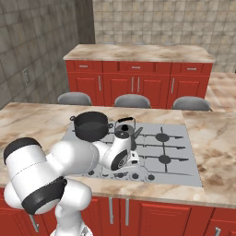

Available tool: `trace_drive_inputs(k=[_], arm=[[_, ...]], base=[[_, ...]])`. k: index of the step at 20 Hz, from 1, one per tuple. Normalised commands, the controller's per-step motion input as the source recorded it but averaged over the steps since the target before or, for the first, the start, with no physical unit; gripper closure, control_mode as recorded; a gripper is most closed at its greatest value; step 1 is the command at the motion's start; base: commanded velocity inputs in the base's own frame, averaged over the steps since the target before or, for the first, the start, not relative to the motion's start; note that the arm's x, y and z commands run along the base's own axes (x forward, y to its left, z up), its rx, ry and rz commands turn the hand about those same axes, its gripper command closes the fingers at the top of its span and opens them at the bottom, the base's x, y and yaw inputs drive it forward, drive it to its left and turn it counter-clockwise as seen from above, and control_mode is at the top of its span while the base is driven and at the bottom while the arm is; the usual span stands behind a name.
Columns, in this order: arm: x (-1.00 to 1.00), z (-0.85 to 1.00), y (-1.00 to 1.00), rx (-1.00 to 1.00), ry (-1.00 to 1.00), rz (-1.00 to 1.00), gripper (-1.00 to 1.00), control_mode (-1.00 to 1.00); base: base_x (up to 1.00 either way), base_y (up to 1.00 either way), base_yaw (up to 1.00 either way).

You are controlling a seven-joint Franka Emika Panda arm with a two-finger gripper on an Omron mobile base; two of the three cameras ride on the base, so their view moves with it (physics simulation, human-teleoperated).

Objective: Pick the kettle from the cabinet and place it on a stove burner. Then pick the pot from the counter and place it on another stove burner. Finally, turn both burners on.

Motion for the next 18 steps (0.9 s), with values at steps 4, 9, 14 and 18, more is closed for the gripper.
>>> trace_drive_inputs(k=[4,9,14,18], arm=[[-0.02,-0.14,0.14,-0.02,0.0,0.16,1.0,-1.0],[-0.02,-0.21,0.2,-0.03,0.0,0.18,1.0,-1.0],[0.0,-0.27,0.25,-0.04,0.0,0.19,1.0,-1.0],[-0.02,-0.27,0.27,-0.05,0.0,0.19,1.0,-1.0]], base=[[0.0,0.0,0.0],[0.0,0.0,0.0],[0.0,0.0,0.0],[0.0,0.0,0.0]])
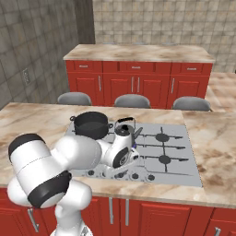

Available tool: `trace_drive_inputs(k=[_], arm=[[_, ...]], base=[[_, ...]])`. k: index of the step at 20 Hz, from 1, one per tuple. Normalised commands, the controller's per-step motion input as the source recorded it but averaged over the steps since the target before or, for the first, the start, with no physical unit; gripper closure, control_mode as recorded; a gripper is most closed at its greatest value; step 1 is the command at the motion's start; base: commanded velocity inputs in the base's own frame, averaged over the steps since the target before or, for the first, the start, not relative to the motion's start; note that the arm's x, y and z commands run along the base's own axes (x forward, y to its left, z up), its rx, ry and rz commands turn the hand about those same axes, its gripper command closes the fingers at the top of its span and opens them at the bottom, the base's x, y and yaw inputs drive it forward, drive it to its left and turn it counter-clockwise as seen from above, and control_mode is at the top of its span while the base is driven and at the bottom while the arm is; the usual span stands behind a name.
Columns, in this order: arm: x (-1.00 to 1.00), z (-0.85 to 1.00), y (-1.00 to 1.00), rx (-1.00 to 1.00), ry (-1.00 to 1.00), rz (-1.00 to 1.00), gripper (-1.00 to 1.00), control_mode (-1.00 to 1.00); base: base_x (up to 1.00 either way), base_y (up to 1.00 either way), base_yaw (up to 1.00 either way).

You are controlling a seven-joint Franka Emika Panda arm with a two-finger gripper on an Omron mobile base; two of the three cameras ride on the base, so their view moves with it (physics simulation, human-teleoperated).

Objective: Pick the kettle from the cabinet and place it on a stove burner. Then pick the pot from the counter and place it on another stove burner. Finally, turn both burners on.

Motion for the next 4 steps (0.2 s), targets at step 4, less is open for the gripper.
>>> trace_drive_inputs(k=[4], arm=[[-0.02,-0.2,0.25,-0.03,0.0,0.19,1.0,-1.0]], base=[[0.0,0.0,0.0]])
